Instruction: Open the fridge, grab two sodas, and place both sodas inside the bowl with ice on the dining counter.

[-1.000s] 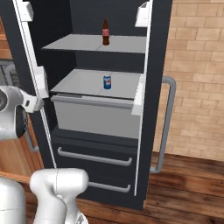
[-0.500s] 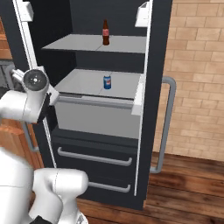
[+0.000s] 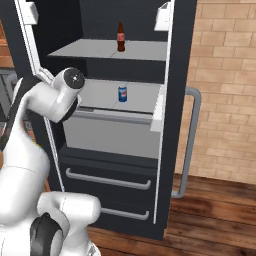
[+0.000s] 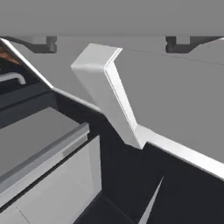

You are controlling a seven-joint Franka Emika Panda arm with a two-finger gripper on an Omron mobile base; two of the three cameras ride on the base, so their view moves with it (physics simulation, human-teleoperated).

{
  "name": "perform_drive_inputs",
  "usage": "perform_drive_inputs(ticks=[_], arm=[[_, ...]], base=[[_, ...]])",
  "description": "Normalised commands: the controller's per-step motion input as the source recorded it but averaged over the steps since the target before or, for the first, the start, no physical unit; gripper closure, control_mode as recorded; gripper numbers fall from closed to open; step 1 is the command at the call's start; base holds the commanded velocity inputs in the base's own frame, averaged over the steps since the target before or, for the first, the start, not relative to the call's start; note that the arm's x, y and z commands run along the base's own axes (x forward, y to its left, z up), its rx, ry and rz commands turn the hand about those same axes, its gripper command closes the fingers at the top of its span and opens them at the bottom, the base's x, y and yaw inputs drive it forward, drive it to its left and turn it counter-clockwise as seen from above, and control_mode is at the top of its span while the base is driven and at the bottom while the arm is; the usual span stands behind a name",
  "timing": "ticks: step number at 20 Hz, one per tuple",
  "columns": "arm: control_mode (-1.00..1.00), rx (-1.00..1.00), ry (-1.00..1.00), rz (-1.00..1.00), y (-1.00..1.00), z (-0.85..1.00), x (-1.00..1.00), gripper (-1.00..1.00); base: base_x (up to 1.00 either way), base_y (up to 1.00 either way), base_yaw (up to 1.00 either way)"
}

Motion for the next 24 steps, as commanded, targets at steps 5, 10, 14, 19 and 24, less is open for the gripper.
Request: perform_drive_inputs(ticks=[5, 10, 14, 19, 24], arm=[[-1.0, 0.12, 0.19, 0.12, 0.06, 0.0, 0.77, -1.0], [-1.0, 0.07, 0.08, 0.12, 0.38, 0.0, 0.35, -1.0], [-1.0, 0.02, 0.0, 0.13, 0.48, 0.0, -0.05, -1.0], [-1.0, 0.0, -0.01, 0.15, 0.48, 0.0, -0.5, -1.0], [-1.0, 0.0, -0.01, 0.15, 0.48, 0.0, -0.55, -1.0]], base=[[0.0, 0.0, 0.0], [0.0, 0.0, 0.0], [0.0, 0.0, 0.0], [0.0, 0.0, 0.0], [0.0, 0.0, 0.0]])
